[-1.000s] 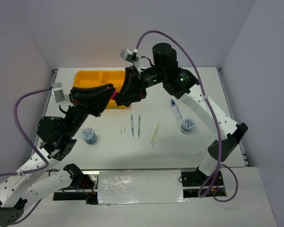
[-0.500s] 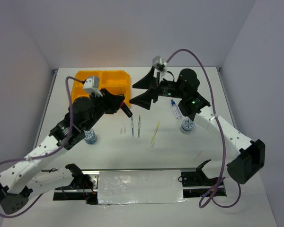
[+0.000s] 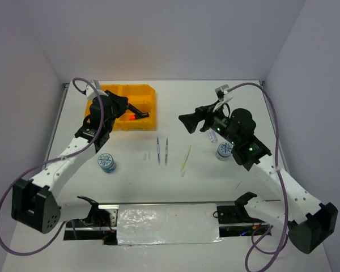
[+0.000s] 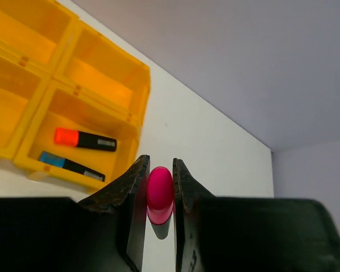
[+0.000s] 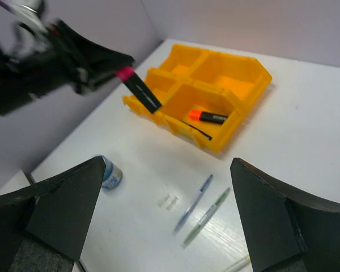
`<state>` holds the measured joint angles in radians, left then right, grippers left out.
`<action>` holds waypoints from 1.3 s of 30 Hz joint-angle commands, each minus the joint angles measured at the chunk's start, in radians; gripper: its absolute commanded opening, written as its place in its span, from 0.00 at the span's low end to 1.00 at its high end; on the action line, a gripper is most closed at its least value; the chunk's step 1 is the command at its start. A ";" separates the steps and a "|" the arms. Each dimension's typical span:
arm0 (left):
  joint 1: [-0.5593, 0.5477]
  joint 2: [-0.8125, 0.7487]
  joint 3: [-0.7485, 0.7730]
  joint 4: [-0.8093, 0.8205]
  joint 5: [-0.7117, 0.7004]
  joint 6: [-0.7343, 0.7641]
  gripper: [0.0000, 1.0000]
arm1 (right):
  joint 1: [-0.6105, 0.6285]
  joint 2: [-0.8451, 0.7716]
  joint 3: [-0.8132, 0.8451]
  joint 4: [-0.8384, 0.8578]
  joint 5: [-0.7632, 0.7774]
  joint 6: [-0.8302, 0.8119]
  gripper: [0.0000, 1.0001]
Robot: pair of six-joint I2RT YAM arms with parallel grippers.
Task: Sort the stationery into containers
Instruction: Place the pen in the storage box.
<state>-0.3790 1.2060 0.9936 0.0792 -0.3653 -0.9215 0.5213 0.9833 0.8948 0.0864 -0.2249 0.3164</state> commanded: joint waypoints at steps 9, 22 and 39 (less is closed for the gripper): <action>0.106 0.302 -0.027 0.485 0.054 -0.008 0.00 | 0.005 -0.271 -0.123 -0.076 -0.008 0.044 1.00; 0.143 0.503 -0.088 0.651 0.058 -0.070 0.36 | 0.006 -0.310 -0.142 -0.089 -0.053 0.026 1.00; 0.126 0.126 0.219 -0.054 0.065 0.097 0.99 | 0.034 -0.010 0.033 -0.362 0.320 0.159 1.00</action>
<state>-0.2436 1.4220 1.0634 0.2790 -0.2817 -0.9279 0.5377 0.9066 0.8490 -0.1505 -0.1112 0.3992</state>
